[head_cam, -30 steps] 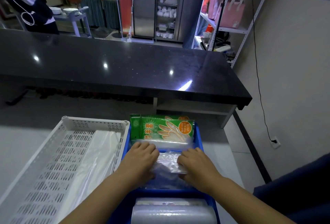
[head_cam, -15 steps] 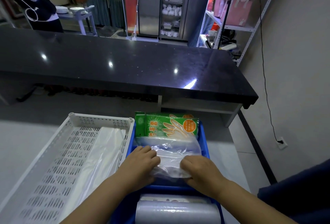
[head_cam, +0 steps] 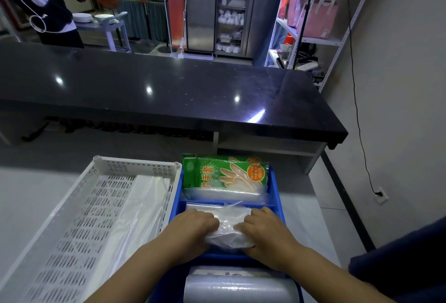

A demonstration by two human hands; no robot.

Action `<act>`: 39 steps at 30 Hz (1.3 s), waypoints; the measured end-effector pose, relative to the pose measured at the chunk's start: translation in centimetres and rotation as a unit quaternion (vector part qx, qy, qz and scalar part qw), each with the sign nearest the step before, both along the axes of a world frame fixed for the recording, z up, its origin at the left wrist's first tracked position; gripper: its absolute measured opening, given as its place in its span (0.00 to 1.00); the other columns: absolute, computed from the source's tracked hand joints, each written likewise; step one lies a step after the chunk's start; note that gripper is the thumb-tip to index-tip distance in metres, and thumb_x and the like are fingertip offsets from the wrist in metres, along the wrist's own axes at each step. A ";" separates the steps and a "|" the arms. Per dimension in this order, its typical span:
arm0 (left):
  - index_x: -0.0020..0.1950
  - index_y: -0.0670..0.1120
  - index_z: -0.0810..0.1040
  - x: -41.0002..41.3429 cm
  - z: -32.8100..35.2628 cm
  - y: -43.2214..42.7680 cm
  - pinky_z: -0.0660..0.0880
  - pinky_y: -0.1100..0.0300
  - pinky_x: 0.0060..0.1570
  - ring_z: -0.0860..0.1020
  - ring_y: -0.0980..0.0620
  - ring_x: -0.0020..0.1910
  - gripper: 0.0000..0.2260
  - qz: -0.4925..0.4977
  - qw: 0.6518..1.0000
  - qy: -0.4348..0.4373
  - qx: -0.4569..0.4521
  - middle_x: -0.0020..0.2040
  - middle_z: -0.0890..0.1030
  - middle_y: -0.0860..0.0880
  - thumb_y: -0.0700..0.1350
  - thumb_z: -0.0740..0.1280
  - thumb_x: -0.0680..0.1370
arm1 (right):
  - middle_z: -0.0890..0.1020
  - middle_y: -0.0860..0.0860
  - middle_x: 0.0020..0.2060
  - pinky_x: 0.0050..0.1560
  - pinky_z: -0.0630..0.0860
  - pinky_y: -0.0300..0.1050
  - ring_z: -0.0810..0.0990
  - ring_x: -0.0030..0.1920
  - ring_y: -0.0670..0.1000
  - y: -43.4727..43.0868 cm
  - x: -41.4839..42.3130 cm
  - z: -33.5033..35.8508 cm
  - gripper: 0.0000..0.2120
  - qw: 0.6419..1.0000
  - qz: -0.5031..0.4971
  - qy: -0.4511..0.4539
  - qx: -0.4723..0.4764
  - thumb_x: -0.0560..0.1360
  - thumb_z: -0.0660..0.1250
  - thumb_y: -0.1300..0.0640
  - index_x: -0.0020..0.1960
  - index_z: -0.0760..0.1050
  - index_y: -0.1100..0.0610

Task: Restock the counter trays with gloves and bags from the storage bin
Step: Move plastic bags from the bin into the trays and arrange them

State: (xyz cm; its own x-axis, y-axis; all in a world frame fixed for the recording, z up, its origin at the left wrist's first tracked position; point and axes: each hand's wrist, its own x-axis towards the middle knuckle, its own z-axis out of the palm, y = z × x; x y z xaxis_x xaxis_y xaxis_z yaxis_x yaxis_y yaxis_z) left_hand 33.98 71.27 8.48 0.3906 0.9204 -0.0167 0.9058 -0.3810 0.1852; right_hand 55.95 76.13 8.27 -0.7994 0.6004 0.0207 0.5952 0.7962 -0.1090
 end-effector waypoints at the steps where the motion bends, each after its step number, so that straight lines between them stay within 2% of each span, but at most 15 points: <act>1: 0.45 0.50 0.72 0.0 -0.1 -0.1 0.70 0.55 0.43 0.76 0.44 0.48 0.06 0.009 1.000 -0.005 -0.005 0.49 0.80 0.51 0.49 0.65 0.71 | 0.82 0.50 0.51 0.53 0.69 0.47 0.75 0.51 0.52 0.0 0.0 0.0 0.17 1.000 0.002 -0.004 0.004 0.72 0.66 0.44 0.58 0.77 0.50; 4: 0.47 0.52 0.70 0.1 -0.1 -0.1 0.66 0.57 0.39 0.77 0.45 0.48 0.09 0.046 0.998 -0.016 -0.030 0.50 0.80 0.51 0.52 0.65 0.70 | 0.81 0.49 0.49 0.53 0.70 0.44 0.74 0.49 0.50 0.1 -0.1 -0.1 0.14 1.000 -0.019 -0.016 -0.014 0.73 0.66 0.46 0.53 0.79 0.53; 7: 0.52 0.54 0.70 -0.2 0.2 0.2 0.65 0.60 0.38 0.77 0.47 0.49 0.15 0.104 0.990 -0.016 -0.090 0.52 0.80 0.51 0.55 0.67 0.68 | 0.80 0.48 0.51 0.51 0.73 0.43 0.76 0.51 0.50 0.3 -0.2 0.2 0.14 0.993 -0.075 -0.018 -0.094 0.70 0.68 0.47 0.52 0.79 0.53; 9: 0.49 0.53 0.72 -0.3 0.4 0.7 0.66 0.60 0.38 0.77 0.48 0.47 0.14 0.131 0.982 -0.020 -0.135 0.49 0.80 0.51 0.56 0.68 0.67 | 0.82 0.49 0.48 0.47 0.75 0.44 0.78 0.49 0.52 0.5 -0.2 0.5 0.12 0.984 -0.109 -0.029 -0.138 0.69 0.68 0.47 0.49 0.78 0.52; 12: 0.41 0.50 0.74 -0.3 0.6 1.4 0.66 0.60 0.32 0.74 0.50 0.39 0.11 0.136 0.969 -0.029 -0.202 0.40 0.77 0.53 0.55 0.69 0.65 | 0.81 0.48 0.49 0.42 0.71 0.43 0.77 0.46 0.50 1.0 -0.2 0.6 0.18 0.973 -0.127 -0.043 -0.187 0.67 0.67 0.38 0.51 0.74 0.48; 16: 0.44 0.50 0.77 -0.2 0.8 1.8 0.70 0.60 0.37 0.76 0.50 0.41 0.12 0.133 0.960 -0.027 -0.245 0.43 0.79 0.53 0.55 0.70 0.65 | 0.80 0.48 0.53 0.45 0.72 0.45 0.75 0.47 0.49 1.7 -0.1 0.8 0.27 0.954 -0.142 -0.079 -0.253 0.66 0.58 0.28 0.56 0.71 0.44; 18: 0.47 0.51 0.77 -0.1 0.8 1.9 0.70 0.59 0.40 0.78 0.48 0.46 0.14 0.132 0.970 0.009 -0.205 0.49 0.81 0.50 0.56 0.69 0.67 | 0.80 0.50 0.52 0.46 0.73 0.46 0.76 0.46 0.50 1.7 -0.1 0.5 0.26 0.960 -0.135 -0.091 -0.228 0.70 0.53 0.29 0.56 0.71 0.46; 21: 0.54 0.49 0.74 0.2 0.8 2.2 0.70 0.55 0.48 0.75 0.46 0.54 0.18 0.113 0.987 0.085 -0.077 0.55 0.78 0.48 0.56 0.69 0.69 | 0.80 0.52 0.49 0.44 0.70 0.46 0.73 0.43 0.50 1.6 -0.3 0.0 0.22 0.985 -0.107 -0.106 -0.088 0.74 0.54 0.35 0.53 0.72 0.51; 23: 0.59 0.49 0.71 0.2 0.7 2.3 0.68 0.54 0.54 0.71 0.46 0.57 0.22 0.103 0.989 0.100 -0.041 0.58 0.74 0.48 0.55 0.69 0.68 | 0.78 0.53 0.53 0.51 0.69 0.48 0.72 0.49 0.52 1.5 -0.5 -0.5 0.19 0.990 -0.089 -0.109 -0.027 0.75 0.57 0.39 0.54 0.73 0.53; 25: 0.59 0.48 0.71 0.3 0.4 2.1 0.67 0.54 0.55 0.70 0.47 0.57 0.23 0.091 0.991 0.091 -0.045 0.58 0.73 0.48 0.54 0.70 0.68 | 0.76 0.53 0.55 0.57 0.68 0.49 0.71 0.54 0.54 1.4 -0.7 -0.8 0.18 0.990 -0.085 -0.109 -0.022 0.76 0.59 0.42 0.56 0.72 0.54; 28: 0.59 0.47 0.70 0.5 -0.4 1.3 0.67 0.54 0.56 0.69 0.46 0.58 0.22 0.069 0.992 0.093 -0.057 0.60 0.72 0.47 0.52 0.70 0.68 | 0.75 0.55 0.56 0.57 0.66 0.50 0.70 0.54 0.55 1.3 -0.7 -0.9 0.17 0.990 -0.069 -0.125 -0.010 0.76 0.58 0.44 0.56 0.71 0.55; 31: 0.59 0.48 0.69 0.3 -0.5 1.3 0.64 0.54 0.57 0.67 0.47 0.58 0.24 0.072 0.993 0.079 -0.050 0.60 0.71 0.47 0.57 0.68 0.68 | 0.74 0.53 0.55 0.57 0.66 0.50 0.70 0.54 0.54 1.5 -0.5 -0.4 0.22 0.991 -0.064 -0.115 0.007 0.74 0.57 0.39 0.57 0.71 0.55; 34: 0.63 0.50 0.69 0.2 0.1 1.8 0.64 0.55 0.58 0.68 0.49 0.60 0.24 0.118 0.991 0.004 -0.059 0.61 0.71 0.50 0.62 0.61 0.73 | 0.73 0.50 0.57 0.56 0.66 0.47 0.70 0.55 0.52 1.8 -0.3 0.1 0.24 0.993 -0.110 -0.049 0.004 0.74 0.55 0.36 0.60 0.68 0.52; 36: 0.63 0.49 0.69 0.5 0.3 2.2 0.65 0.54 0.57 0.69 0.48 0.60 0.19 0.137 0.989 0.011 -0.050 0.62 0.72 0.48 0.58 0.58 0.77 | 0.72 0.49 0.60 0.56 0.67 0.45 0.71 0.56 0.51 1.8 -0.5 0.2 0.22 0.992 -0.127 -0.022 -0.010 0.76 0.56 0.39 0.63 0.67 0.51; 39: 0.60 0.46 0.69 1.1 0.2 2.5 0.66 0.54 0.54 0.70 0.46 0.58 0.16 0.136 0.989 0.051 -0.040 0.60 0.72 0.46 0.53 0.59 0.77 | 0.68 0.49 0.67 0.61 0.67 0.46 0.69 0.63 0.51 1.6 -1.1 -0.3 0.23 0.993 -0.114 0.005 -0.029 0.77 0.58 0.43 0.68 0.64 0.52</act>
